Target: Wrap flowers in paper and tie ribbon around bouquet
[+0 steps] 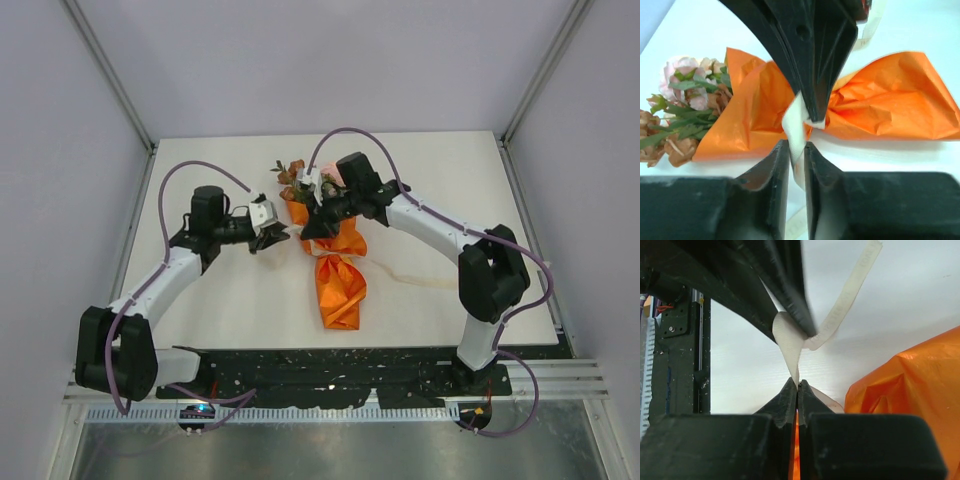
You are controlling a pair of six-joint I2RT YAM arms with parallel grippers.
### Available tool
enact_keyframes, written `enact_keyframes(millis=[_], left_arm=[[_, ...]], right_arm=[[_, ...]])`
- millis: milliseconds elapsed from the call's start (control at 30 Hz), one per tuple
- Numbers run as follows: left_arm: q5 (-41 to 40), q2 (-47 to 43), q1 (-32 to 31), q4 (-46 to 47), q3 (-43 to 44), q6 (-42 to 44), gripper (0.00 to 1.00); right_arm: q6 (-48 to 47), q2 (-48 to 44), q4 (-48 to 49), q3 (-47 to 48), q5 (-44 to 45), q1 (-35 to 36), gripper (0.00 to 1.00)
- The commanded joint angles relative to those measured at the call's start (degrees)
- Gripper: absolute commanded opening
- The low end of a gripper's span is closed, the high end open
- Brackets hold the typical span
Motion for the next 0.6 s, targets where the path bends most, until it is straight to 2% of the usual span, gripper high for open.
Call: enact_keyframes(millis=[0,33,133,333,567], left_arm=[[0.09,-0.61,1.48,-9.62,0.41,13.95,0.38],[0.00,-0.87,1.48,-9.98,0.41,14.84,0.51],[0.79,-2.10,1.13,-9.20,0.50,15.29,0.68],[0.09,-2.90,-1.94,-6.48,1.11,15.29,0.69],[-0.79,0.53,-4.85,-4.36,2.87,17.75,0.67]], right_arm=[[-2.09,-3.74,-0.03,0.85,-2.81,-0.11,0.05],[-2.09,-3.75,-0.64,0.85,-3.24,-0.11,0.05],[-2.79,-4.27,-1.88,0.76,-4.04,-0.19,0.05],[-4.37,-4.36,-3.55,0.41,-5.35,-0.02,0.05],[-7.89,-5.77,-5.57,-0.38,-6.06,0.86,0.05]])
